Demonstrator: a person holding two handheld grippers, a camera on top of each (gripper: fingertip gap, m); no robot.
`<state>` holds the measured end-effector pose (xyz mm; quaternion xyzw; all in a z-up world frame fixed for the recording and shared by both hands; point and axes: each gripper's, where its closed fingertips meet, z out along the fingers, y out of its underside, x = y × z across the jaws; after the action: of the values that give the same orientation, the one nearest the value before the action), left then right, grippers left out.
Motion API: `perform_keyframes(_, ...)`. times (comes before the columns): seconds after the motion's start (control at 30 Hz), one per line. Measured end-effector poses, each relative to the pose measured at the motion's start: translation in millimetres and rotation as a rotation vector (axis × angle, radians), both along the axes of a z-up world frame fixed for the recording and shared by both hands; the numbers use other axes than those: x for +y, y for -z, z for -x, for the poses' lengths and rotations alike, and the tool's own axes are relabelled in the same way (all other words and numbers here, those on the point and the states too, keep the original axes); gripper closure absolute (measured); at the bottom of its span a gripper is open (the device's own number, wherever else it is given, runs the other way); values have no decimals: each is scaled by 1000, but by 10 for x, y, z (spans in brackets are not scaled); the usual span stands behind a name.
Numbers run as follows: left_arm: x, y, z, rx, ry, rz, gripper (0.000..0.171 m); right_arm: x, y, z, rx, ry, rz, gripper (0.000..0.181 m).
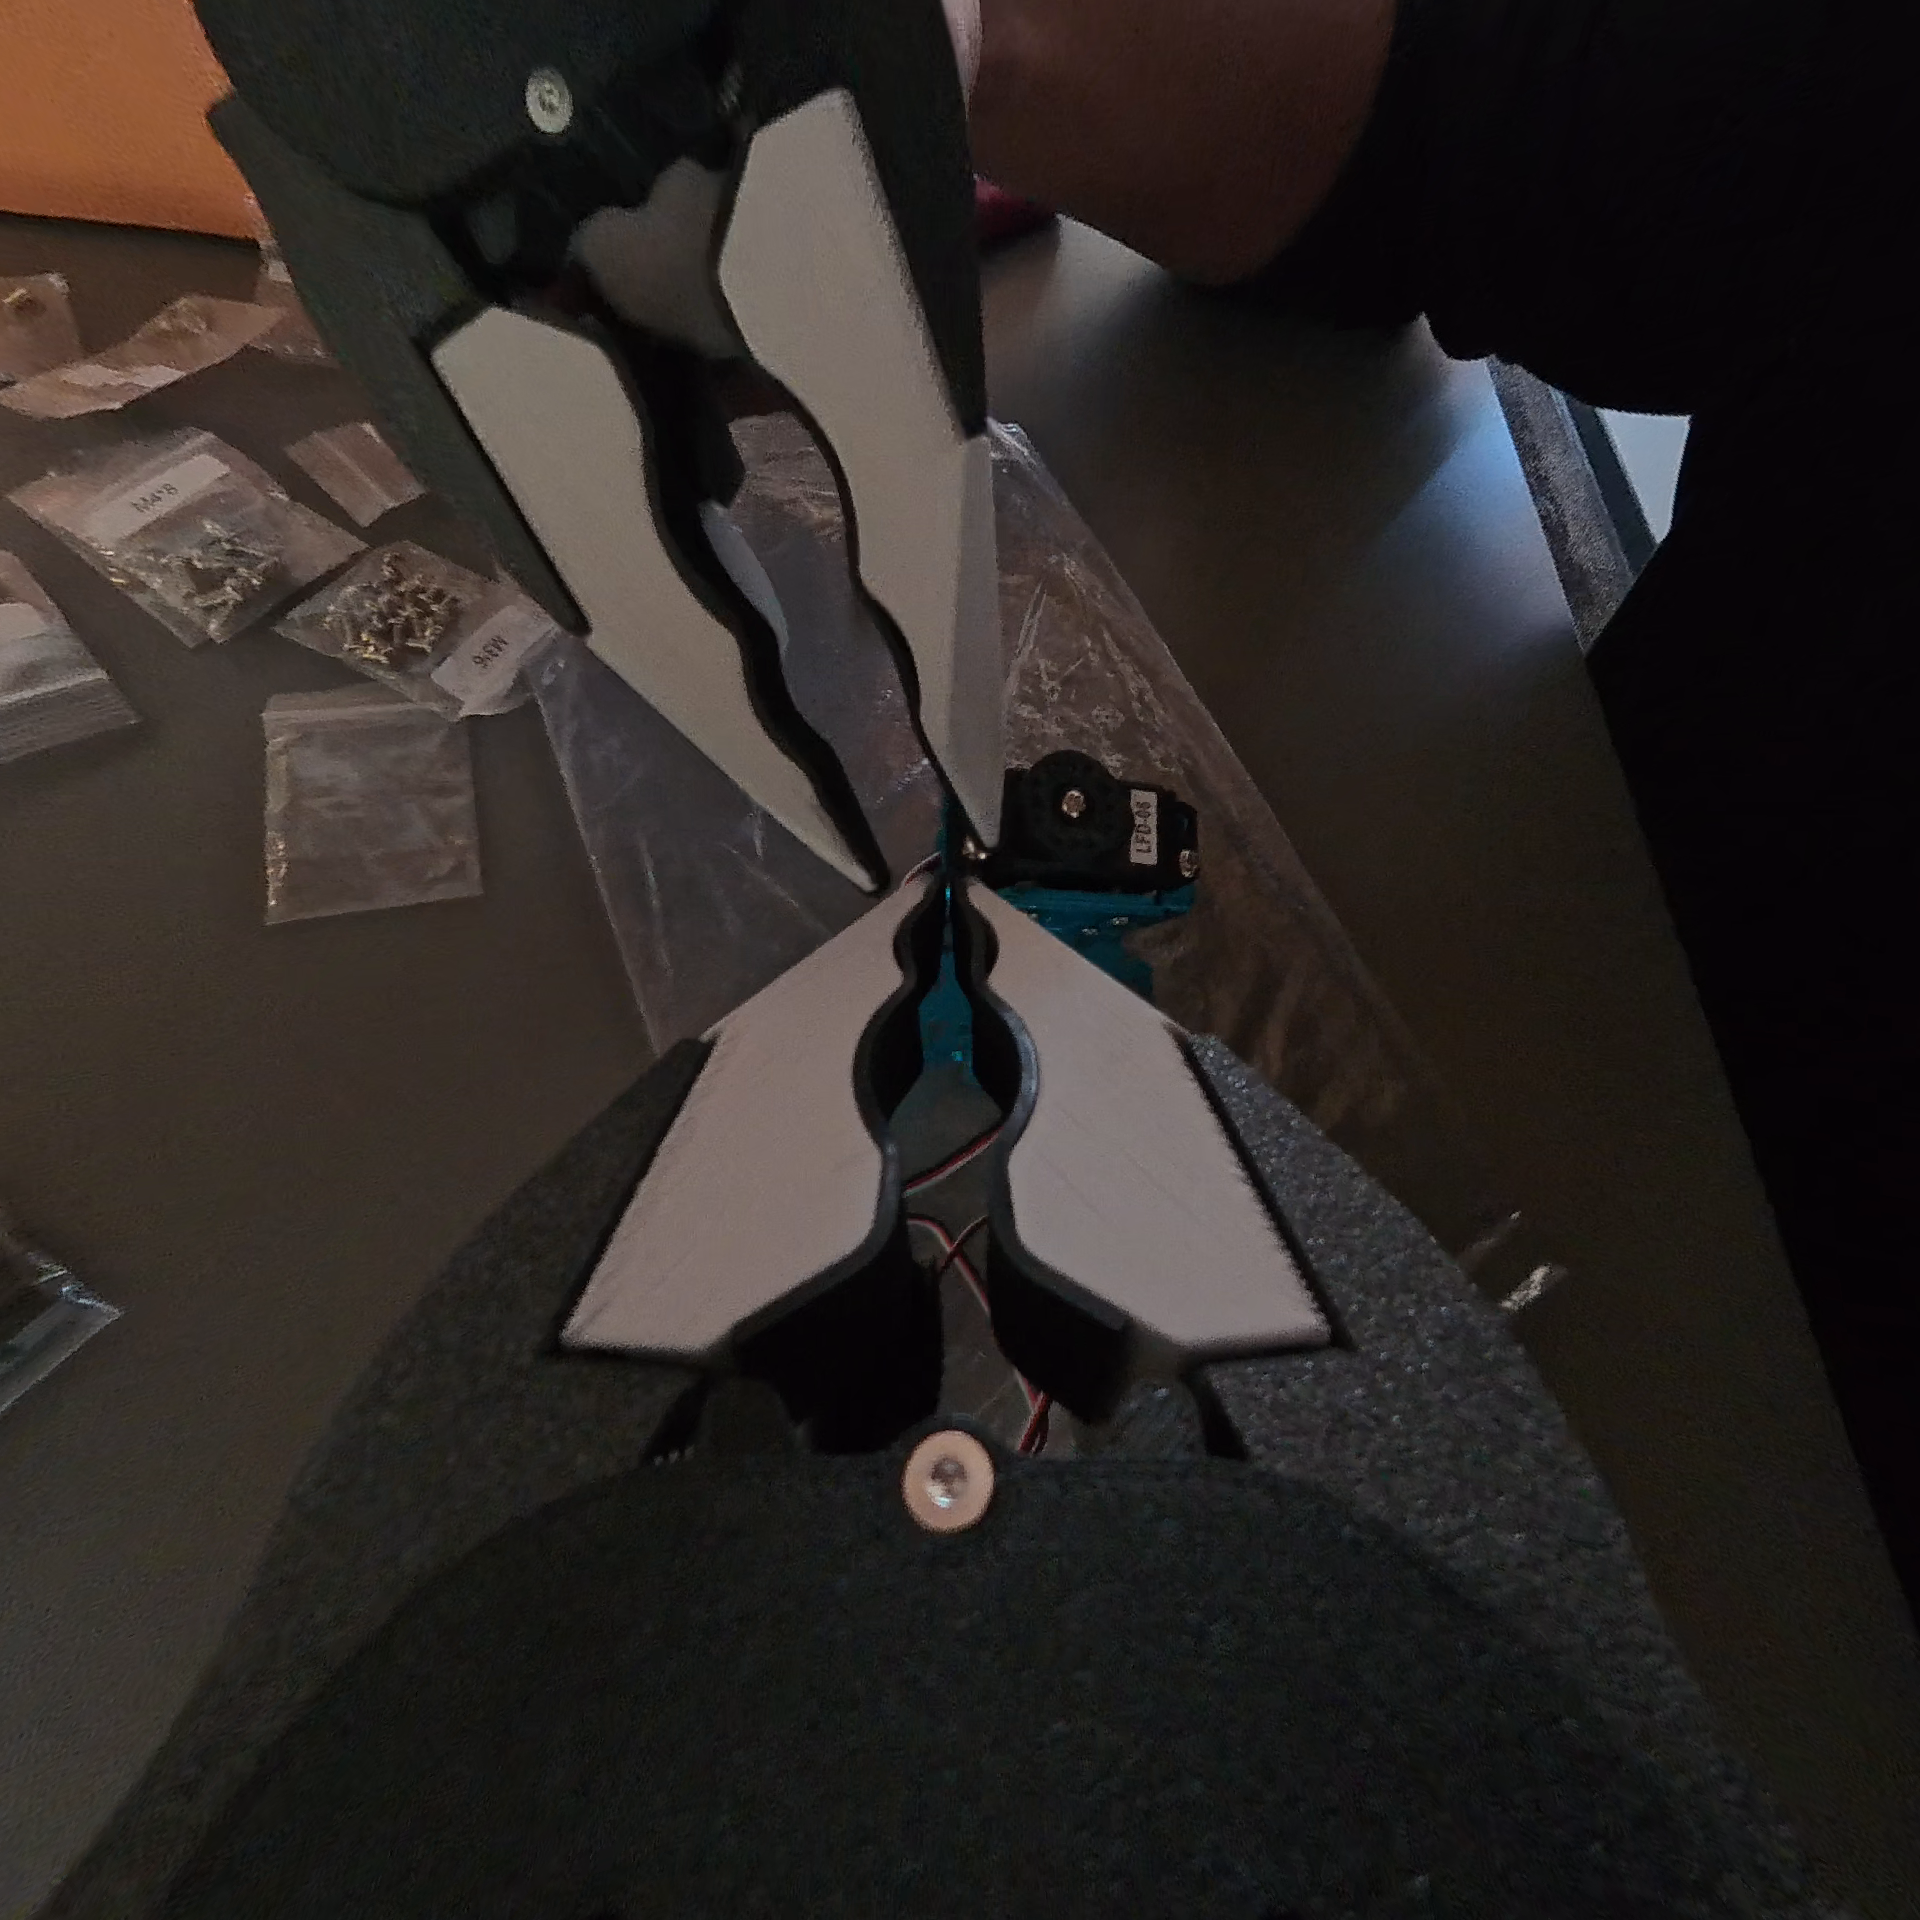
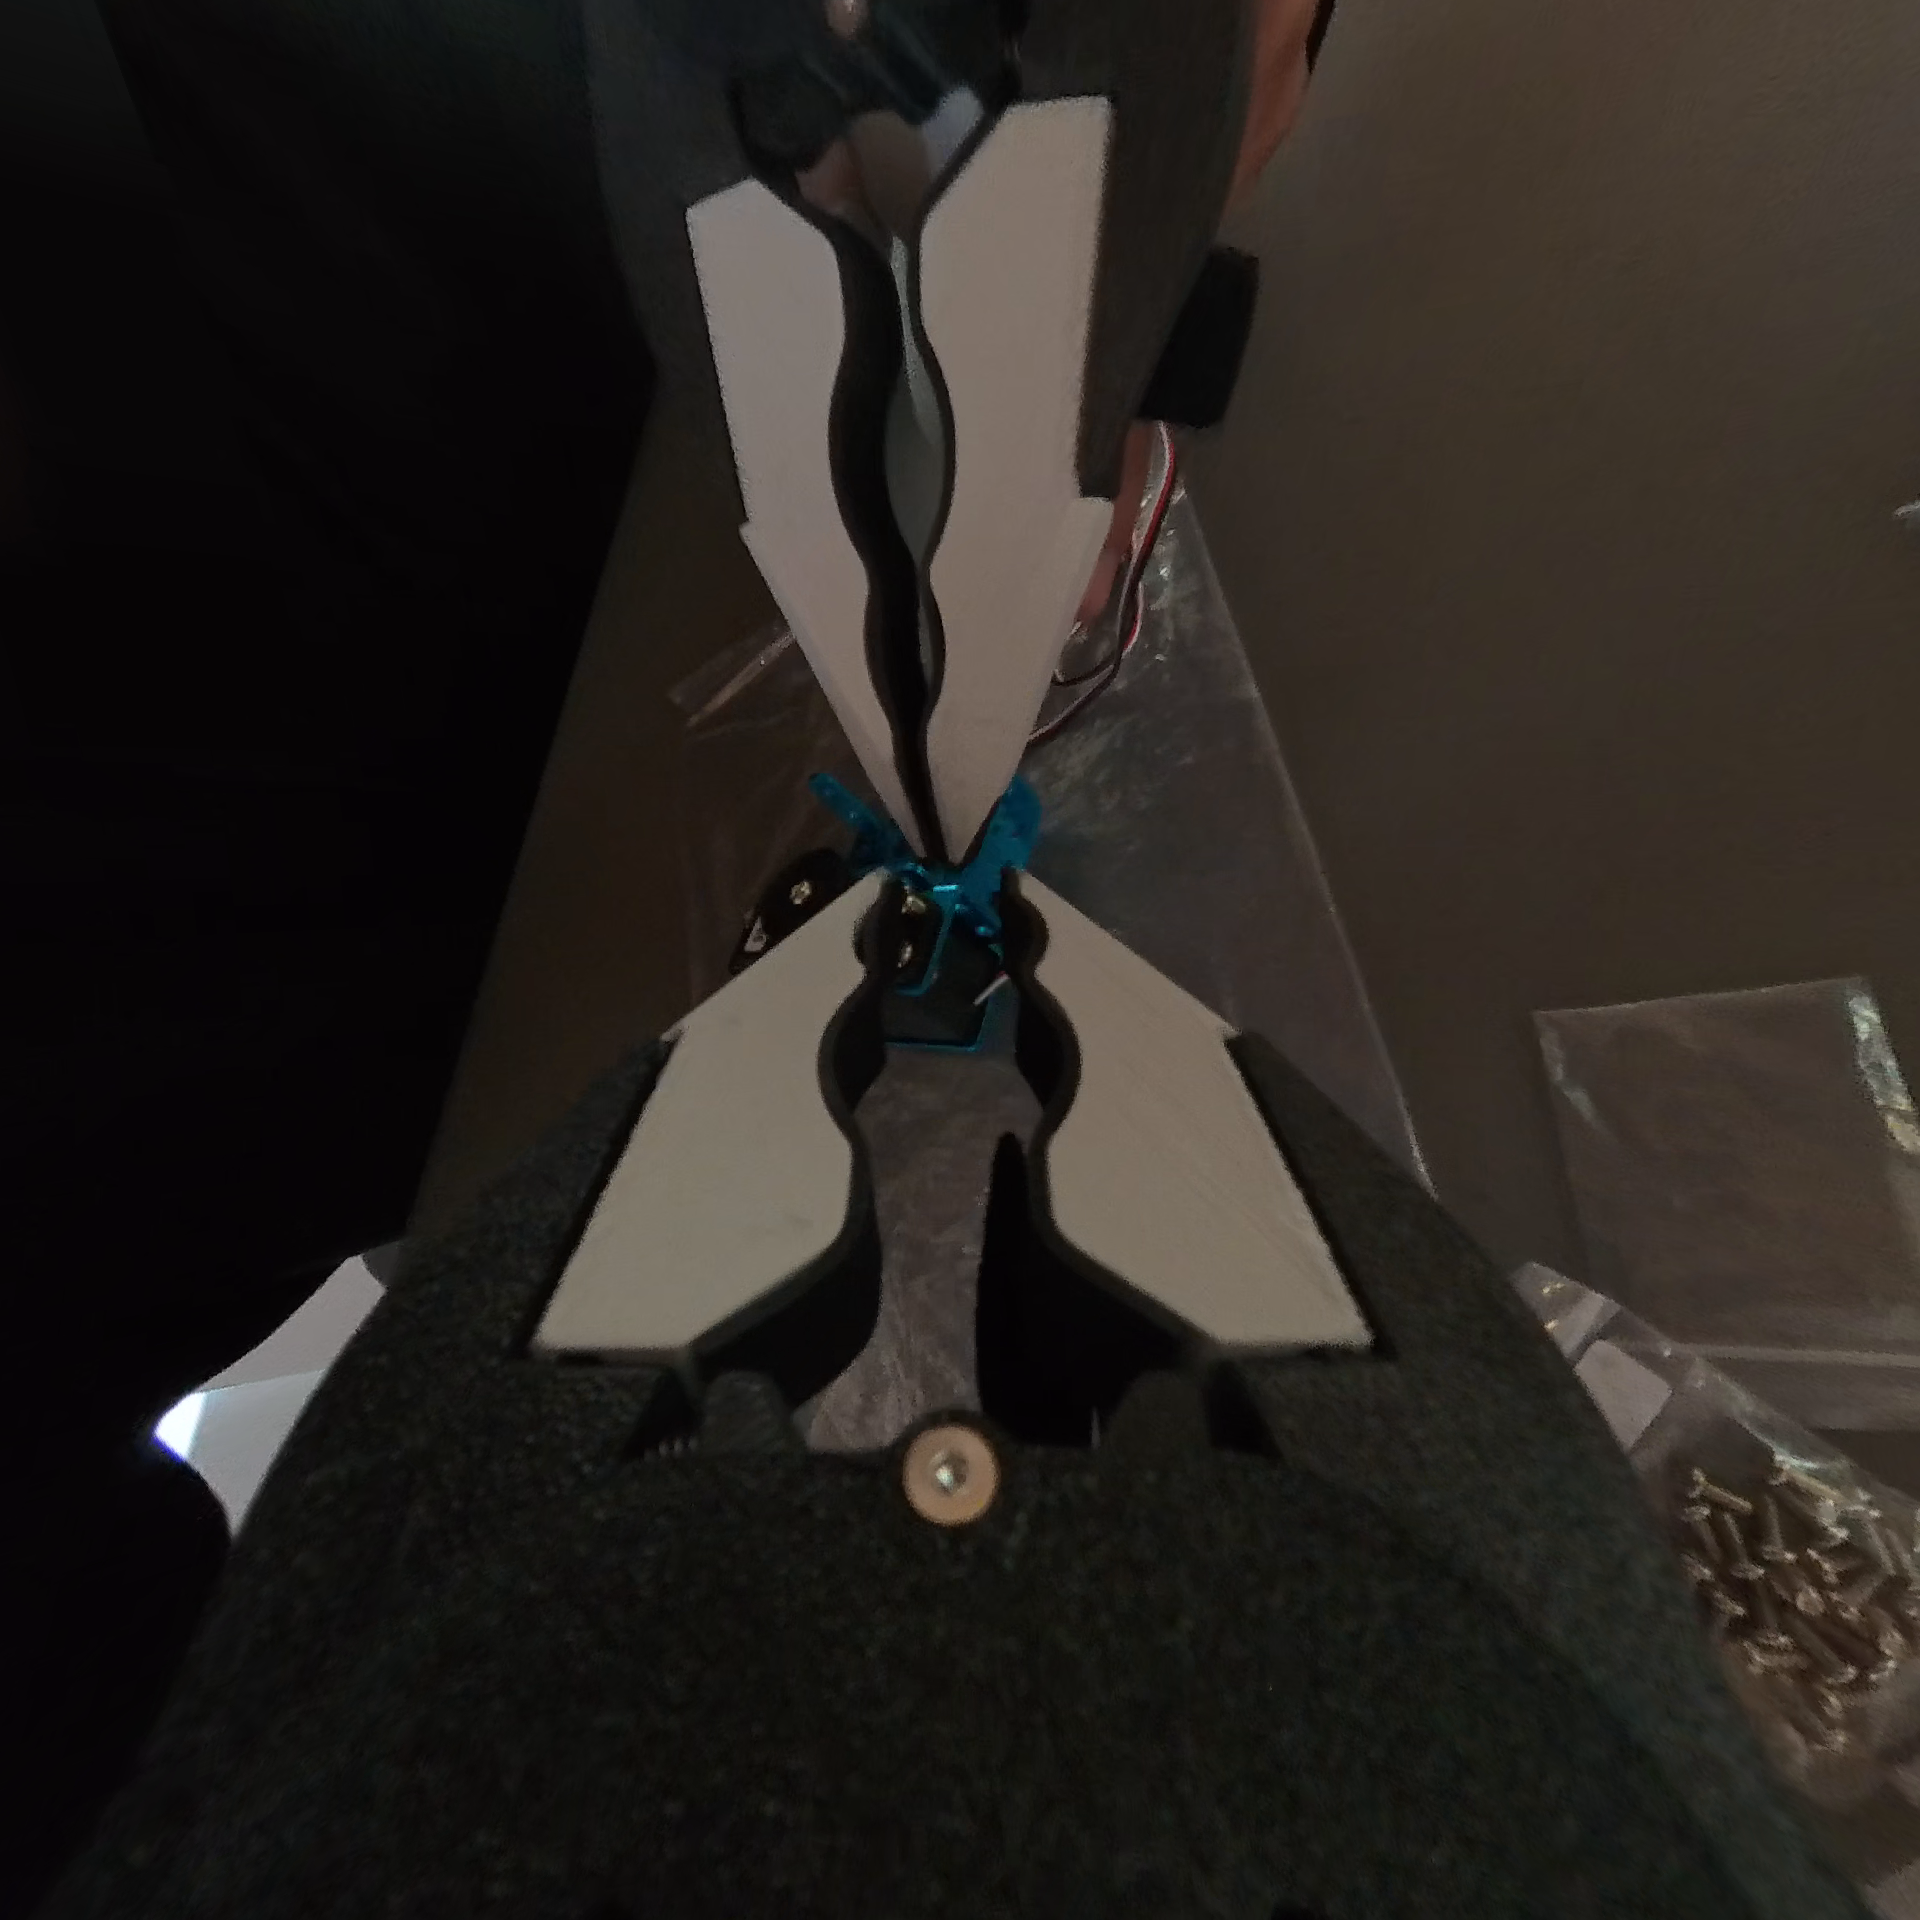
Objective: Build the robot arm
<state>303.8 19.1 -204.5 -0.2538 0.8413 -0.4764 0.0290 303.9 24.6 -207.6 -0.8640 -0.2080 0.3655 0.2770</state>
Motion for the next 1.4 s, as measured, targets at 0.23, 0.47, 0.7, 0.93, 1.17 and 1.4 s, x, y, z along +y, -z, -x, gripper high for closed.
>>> perform_keyframes(0.23, 30, -24, -21, 13, -10, 14, 171, 18, 17, -67, -20, 25, -7, 167)
perform_keyframes(0.47, 29, -49, -12, 20, -10, 17, 171, -21, -47, -49, -13, 12, -11, 165)
perform_keyframes(0.7, 69, -152, 111, 41, -48, 24, 161, -311, -10, -60, 11, 4, 44, 155)
perform_keyframes(0.93, -22, -104, -8, 96, -68, -9, 156, -317, -25, 82, 97, -2, 37, 141)
perform_keyframes(1.17, -47, -232, -33, 244, -6, 122, 154, -276, -79, 121, 216, 69, 78, 143)
perform_keyframes(1.4, -32, -150, 231, 133, -12, 70, 144, -194, -53, 46, 372, 134, 177, 154)
